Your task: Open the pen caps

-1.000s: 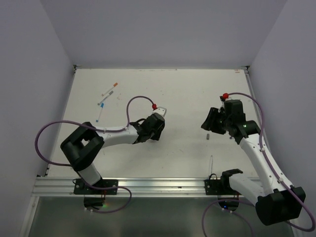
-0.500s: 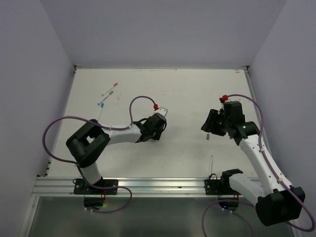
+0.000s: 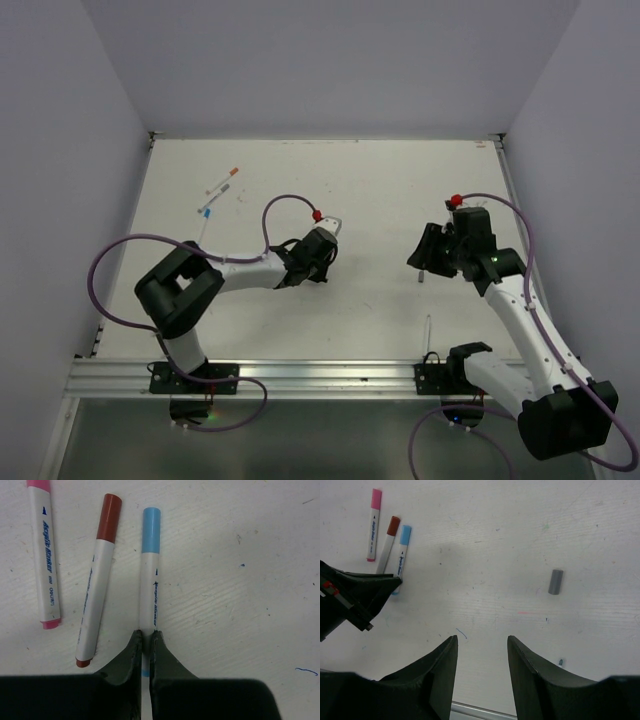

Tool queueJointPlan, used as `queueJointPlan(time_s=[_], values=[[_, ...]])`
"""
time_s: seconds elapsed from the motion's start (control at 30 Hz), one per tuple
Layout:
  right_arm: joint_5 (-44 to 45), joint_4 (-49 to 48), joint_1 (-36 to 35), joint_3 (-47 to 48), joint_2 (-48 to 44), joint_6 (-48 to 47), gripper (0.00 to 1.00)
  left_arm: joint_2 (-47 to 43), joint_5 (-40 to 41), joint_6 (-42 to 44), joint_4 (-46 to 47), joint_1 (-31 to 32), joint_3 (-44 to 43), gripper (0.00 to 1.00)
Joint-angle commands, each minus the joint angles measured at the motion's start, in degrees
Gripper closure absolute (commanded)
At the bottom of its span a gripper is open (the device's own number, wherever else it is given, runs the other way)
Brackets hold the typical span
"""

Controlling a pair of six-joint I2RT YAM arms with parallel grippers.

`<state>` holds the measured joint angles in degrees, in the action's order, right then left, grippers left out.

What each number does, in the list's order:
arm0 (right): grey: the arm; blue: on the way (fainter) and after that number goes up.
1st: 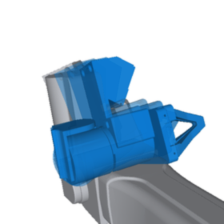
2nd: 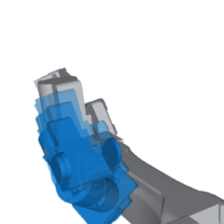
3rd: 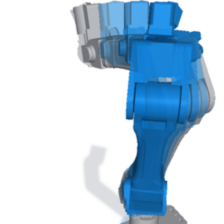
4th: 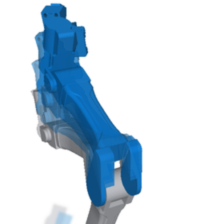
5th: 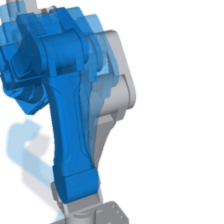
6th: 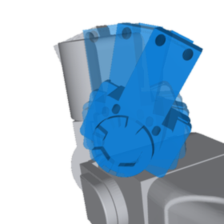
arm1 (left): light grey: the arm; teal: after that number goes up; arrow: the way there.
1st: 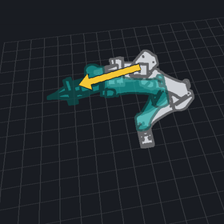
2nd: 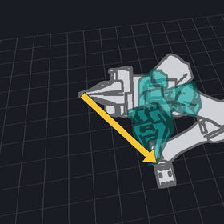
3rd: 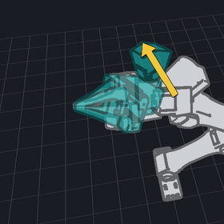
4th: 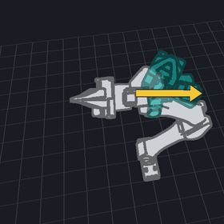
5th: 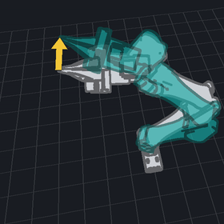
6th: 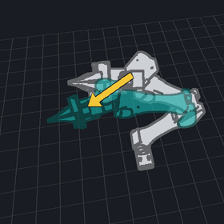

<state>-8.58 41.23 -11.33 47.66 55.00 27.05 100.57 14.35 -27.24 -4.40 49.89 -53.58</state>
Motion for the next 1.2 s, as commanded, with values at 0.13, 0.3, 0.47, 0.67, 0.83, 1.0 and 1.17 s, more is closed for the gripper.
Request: queueJointPlan(time_s=[0.13,0.3,0.47,0.67,0.83,1.0,1.17], values=[[-4.24,-1.24,-0.09,0.86,0.89,1.51,0.52,-10.29,-12.06,-5.53,3.44,1.87,1.72,1.00],[-15.31,-10.98,-0.09,-2.21,1.86,5.64,0.52,-20.22,-13.64,-12.82,11.15,7.23,9.78,1.00],[-20.77,-21.95,-2.28,-5.99,1.25,12.23,0.52,-22.00,-16.72,-20.39,19.60,10.58,14.99,1.00],[-18.15,-25.67,-8.34,-6.70,3.88,15.49,0.52,-21.30,-18.22,-22.50,22.77,11.37,16.49,1.00],[-15.86,-27.43,-11.69,-7.58,6.08,17.07,0.53,-21.56,-17.78,-22.85,22.69,11.46,16.40,1.00],[-13.31,-26.91,-11.96,-8.28,5.11,16.90,0.53,-22.26,-16.73,-22.50,21.72,11.46,16.05,1.00],[-8.83,-22.35,-11.87,-7.05,3.36,14.62,0.53,-23.23,-14.62,-22.41,19.44,11.46,16.23,1.00]])
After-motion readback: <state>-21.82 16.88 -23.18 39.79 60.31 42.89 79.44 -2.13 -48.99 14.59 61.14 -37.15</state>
